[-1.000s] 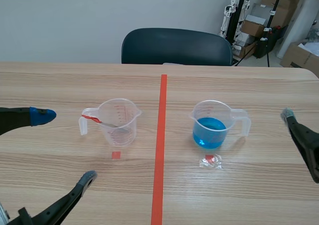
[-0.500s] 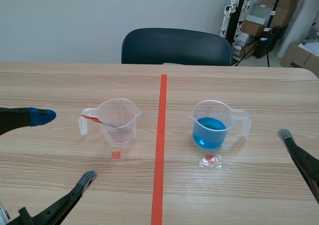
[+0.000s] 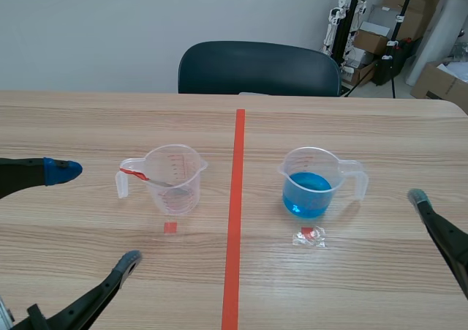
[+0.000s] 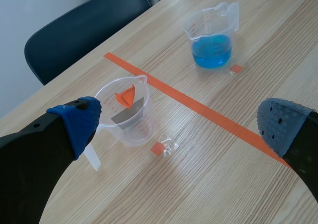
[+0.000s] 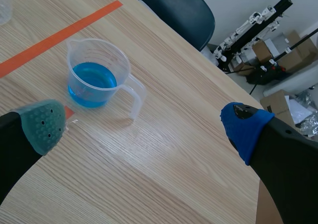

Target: Do the redox reaction experiment. lift the metal plate out of the left beaker

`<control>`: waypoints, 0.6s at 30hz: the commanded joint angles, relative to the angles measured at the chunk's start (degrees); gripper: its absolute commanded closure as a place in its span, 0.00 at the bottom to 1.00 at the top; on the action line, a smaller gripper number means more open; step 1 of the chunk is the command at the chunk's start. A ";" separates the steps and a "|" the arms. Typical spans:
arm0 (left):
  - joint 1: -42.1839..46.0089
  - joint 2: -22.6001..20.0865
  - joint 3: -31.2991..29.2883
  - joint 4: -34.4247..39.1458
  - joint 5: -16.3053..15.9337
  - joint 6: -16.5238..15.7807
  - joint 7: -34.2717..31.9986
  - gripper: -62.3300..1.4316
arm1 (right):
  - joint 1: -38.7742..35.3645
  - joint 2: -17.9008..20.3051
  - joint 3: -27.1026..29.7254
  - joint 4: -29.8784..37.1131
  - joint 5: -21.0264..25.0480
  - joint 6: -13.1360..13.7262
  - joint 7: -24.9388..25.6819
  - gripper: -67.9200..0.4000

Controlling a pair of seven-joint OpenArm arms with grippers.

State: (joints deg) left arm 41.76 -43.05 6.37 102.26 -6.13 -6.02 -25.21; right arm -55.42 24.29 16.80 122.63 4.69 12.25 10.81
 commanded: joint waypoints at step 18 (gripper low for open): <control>0.44 0.37 0.00 0.46 -0.57 0.28 -0.59 0.00 | 2.45 4.79 0.26 0.15 0.46 2.73 2.10 0.00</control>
State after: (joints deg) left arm 41.80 -43.03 6.37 102.26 -6.13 -6.02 -25.08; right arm -53.69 28.45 16.80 122.63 4.69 15.46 11.79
